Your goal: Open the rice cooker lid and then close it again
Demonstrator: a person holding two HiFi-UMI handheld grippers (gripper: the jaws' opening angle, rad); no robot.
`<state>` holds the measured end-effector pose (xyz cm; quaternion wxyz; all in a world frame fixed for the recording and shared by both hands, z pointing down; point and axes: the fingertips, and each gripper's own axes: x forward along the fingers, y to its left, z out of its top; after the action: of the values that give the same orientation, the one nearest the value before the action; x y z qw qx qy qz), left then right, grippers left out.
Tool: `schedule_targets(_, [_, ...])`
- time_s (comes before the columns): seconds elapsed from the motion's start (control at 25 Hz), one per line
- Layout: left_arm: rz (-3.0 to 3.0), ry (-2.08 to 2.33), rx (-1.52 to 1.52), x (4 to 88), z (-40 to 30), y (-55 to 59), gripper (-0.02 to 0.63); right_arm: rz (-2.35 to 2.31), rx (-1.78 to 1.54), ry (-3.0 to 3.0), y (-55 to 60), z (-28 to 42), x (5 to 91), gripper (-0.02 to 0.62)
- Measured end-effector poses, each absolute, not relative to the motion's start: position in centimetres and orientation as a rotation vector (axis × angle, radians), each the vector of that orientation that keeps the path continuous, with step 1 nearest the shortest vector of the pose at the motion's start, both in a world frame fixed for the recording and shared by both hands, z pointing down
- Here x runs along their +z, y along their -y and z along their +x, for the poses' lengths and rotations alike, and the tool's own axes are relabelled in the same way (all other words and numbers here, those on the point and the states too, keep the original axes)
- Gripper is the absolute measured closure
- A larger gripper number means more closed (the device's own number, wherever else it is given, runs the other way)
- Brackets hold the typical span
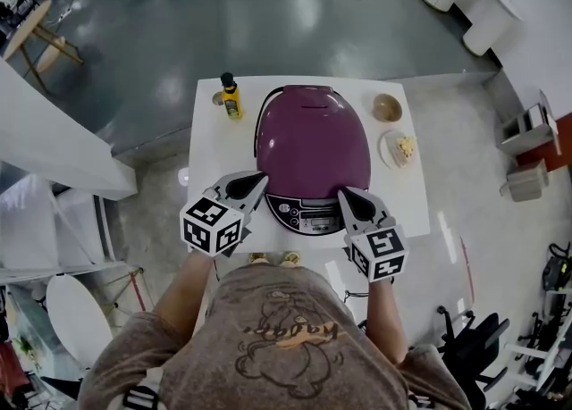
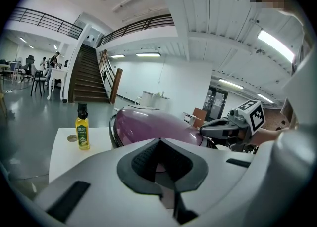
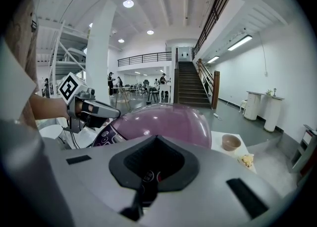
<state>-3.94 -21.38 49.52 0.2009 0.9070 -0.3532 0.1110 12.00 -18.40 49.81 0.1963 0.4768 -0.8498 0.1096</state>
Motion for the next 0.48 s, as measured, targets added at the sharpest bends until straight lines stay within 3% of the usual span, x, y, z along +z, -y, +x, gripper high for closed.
schedule_targets(0.48, [2.523, 0.997, 0.338, 49.68, -3.97, 21.42, 0.586, 1.343, 0.422, 2.365, 18.51, 12.04, 50.05, 0.591])
